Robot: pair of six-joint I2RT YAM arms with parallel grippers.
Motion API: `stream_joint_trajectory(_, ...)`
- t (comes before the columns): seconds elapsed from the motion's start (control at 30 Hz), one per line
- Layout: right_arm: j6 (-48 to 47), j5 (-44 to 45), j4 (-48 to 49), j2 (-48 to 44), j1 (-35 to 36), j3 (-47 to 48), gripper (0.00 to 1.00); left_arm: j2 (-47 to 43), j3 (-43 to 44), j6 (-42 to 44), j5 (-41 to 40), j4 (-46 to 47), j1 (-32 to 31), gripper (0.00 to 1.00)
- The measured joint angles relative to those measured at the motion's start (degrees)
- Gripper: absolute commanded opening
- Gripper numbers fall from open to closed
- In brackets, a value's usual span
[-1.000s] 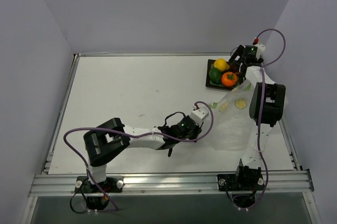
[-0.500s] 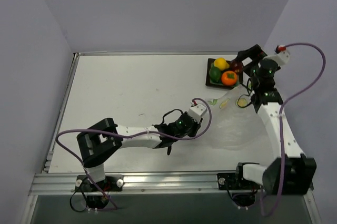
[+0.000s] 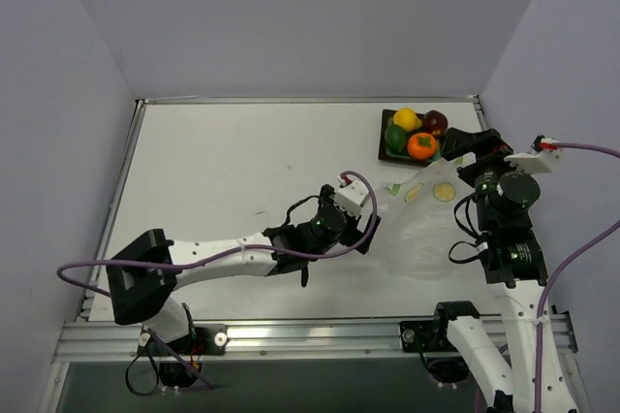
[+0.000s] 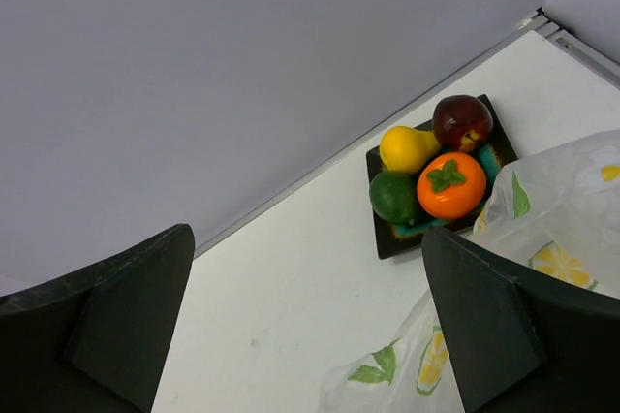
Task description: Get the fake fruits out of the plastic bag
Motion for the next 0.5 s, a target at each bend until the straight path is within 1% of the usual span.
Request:
stream_joint_trajectory(0.13, -0.07, -2.08, -1.66, -2.01, 0.0, 1.46, 1.0, -7.89, 0.0, 0.17, -4.61, -5.57, -1.84, 0.94)
stream_joint_trajectory(0.23, 0.28, -6.05, -2.19, -3.63, 0.0, 1.44, 1.0, -18.03, 0.07, 0.46, -10.88, -10.82, -3.61, 0.94)
stream_joint_trajectory(0.3, 0.7, -10.58, -1.73, -4.79, 0.0, 1.14, 1.0, -25.49, 0.87, 0.52, -15.69, -14.86, -4.44, 0.94)
stream_joint_trajectory(0.4, 0.76, -15.34, -0.7, -6.43, 0.02, -1.44, 1.0, -36.06, 3.02, 0.42, -23.04, -21.81, -4.52, 0.94)
stream_joint_trajectory(0.5, 0.11, -16.31, -1.44, -9.84, 0.04, -5.16, 1.0, -43.6, 4.04, -0.37, -27.34, -27.91, -4.33, 0.94)
